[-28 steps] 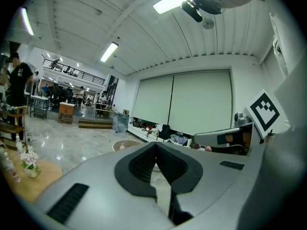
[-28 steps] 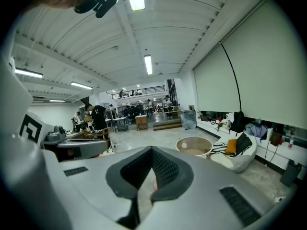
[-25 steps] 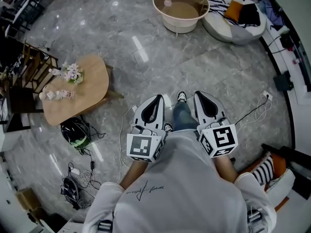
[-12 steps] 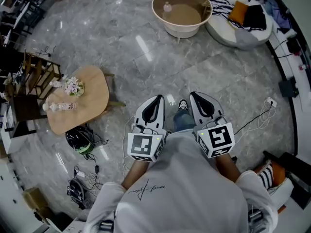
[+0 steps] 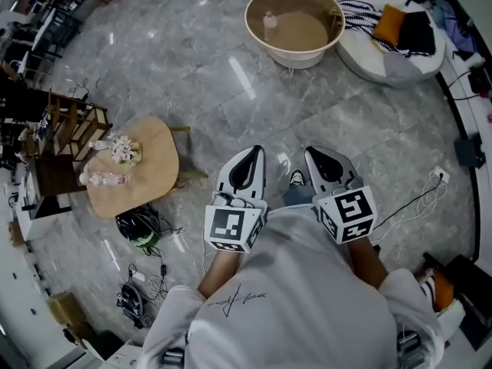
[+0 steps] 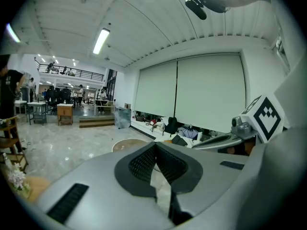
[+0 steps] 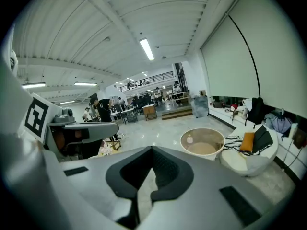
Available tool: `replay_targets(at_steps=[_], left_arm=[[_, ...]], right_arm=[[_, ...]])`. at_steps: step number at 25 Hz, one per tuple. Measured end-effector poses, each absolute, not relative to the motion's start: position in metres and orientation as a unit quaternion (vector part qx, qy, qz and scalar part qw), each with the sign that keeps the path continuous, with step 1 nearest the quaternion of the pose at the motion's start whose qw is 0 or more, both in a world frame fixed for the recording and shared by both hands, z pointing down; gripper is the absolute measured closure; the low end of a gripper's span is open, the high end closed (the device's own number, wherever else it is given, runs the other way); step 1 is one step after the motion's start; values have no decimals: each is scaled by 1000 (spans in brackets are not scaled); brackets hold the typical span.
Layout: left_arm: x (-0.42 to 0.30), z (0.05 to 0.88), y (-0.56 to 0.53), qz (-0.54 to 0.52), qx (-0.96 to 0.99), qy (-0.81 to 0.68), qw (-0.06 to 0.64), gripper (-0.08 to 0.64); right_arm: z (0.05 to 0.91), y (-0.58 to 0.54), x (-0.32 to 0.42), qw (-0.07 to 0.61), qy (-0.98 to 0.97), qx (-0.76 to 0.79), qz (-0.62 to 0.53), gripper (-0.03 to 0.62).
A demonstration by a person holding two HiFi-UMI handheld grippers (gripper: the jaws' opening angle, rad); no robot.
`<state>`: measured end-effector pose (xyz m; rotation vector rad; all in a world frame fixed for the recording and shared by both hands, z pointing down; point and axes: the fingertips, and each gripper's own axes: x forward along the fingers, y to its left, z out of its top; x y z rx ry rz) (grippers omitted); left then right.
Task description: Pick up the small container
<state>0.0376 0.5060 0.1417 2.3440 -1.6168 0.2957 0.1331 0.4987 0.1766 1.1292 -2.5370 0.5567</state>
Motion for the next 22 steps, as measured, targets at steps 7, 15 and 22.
replay_targets(at_steps=[7, 15, 22], left_arm=[[55, 151, 481, 108, 815, -547, 159, 544], [68, 158, 461, 99, 824, -530, 175, 543], [62, 160, 421, 84, 836, -512, 178, 543]], right_arm=[[192, 474, 143, 161, -883, 381, 221, 581], [204, 457, 147, 180, -882, 371, 227, 581], [204, 423, 133, 191, -881, 380, 206, 581]])
